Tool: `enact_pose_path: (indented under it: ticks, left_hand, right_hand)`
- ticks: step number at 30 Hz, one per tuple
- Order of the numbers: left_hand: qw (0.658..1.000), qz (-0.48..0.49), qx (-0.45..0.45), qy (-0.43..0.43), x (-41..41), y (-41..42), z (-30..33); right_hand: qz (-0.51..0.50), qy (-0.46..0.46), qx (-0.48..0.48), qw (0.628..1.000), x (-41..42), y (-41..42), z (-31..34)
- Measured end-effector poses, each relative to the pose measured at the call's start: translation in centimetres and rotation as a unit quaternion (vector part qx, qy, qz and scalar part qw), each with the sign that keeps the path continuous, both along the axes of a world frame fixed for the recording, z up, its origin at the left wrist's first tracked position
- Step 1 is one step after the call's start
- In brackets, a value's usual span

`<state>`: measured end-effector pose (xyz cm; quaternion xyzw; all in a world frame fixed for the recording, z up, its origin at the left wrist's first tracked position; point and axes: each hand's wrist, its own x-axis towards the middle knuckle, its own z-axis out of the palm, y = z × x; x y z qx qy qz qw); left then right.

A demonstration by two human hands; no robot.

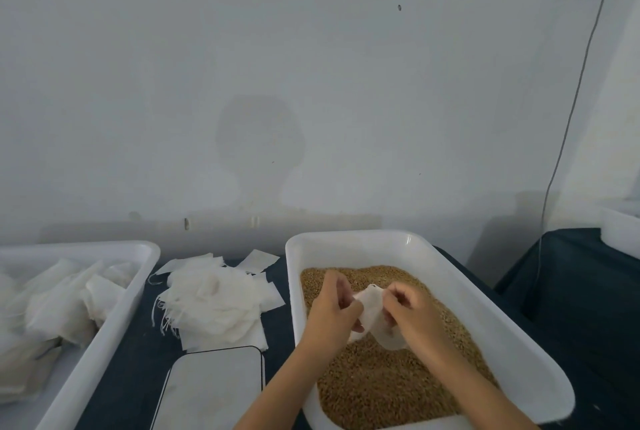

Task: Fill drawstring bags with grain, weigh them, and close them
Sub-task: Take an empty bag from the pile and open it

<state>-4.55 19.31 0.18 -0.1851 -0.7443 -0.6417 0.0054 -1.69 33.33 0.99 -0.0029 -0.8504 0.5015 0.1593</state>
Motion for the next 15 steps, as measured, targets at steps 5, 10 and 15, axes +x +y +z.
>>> enact_pose_path:
  ticks: [5,10,15]
  left_hand:
    - [0.968,0.016,-0.199,0.155,0.1,0.6,-0.4]
    - [0.919,0.011,-0.329,0.217,0.7,1.5,-1.1]
    - [0.896,0.097,-0.298,0.313,0.7,1.0,-0.7]
  right_hand:
    - [-0.027,-0.007,0.026,0.999,-0.2,0.2,-0.3]
    - [-0.071,-0.007,0.004,0.997,-0.3,0.6,-0.4]
    - [-0.171,-0.072,0.216,0.959,-0.3,1.6,-0.8]
